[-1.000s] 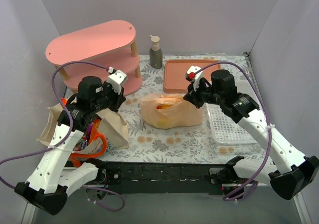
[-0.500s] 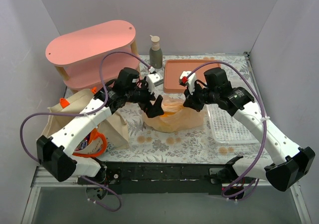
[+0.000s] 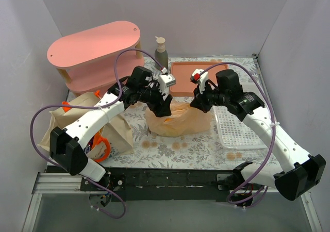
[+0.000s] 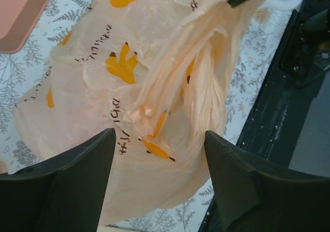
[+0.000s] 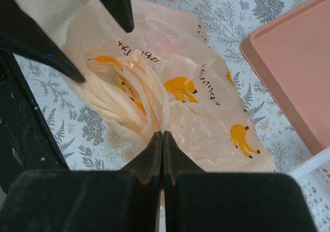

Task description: Untie the knot of the grocery bags and take out the mixed food

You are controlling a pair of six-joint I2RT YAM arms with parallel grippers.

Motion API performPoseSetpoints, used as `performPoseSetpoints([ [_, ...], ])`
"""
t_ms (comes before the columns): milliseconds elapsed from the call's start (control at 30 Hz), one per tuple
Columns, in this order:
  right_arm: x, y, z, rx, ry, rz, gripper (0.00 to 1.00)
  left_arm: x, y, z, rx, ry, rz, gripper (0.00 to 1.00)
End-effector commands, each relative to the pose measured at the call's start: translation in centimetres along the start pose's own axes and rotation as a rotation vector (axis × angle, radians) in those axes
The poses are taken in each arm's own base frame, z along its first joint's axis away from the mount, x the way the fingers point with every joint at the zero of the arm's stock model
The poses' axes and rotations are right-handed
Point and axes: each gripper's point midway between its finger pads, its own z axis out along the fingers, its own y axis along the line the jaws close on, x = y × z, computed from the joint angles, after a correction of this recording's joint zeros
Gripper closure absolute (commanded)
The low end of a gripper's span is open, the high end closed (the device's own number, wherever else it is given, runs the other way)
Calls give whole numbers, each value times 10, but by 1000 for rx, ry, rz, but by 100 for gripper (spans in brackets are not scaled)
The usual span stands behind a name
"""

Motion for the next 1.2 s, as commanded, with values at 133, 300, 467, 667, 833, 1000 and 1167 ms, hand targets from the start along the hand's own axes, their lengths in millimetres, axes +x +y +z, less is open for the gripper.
performPoseSetpoints([
  [133, -10, -5, 7, -10, -60, 67, 99, 12, -20, -20, 39, 25, 23, 36],
  [300, -10, -8, 7, -4, -57, 70, 99, 20, -7, -15, -20, 40, 30, 65],
  [467, -16, -19, 0, 42, -73, 59, 99, 12, 4, -22, -86, 36, 63, 100],
  [667, -32, -53, -38, 247, -113, 64, 99, -6, 36, -87, -386, -51, 106, 100],
  [833, -7, -67, -78, 465, -82, 89, 99, 52, 40, -114, -544, -2, 6, 100],
  [1000, 32, -8, -61, 166, -60, -2, 75, 85, 15, -110, -439, 37, -49, 93],
  [1167, -21, -5, -59, 92, -175, -16, 19, 45, 14, -117, -422, -35, -9, 23],
])
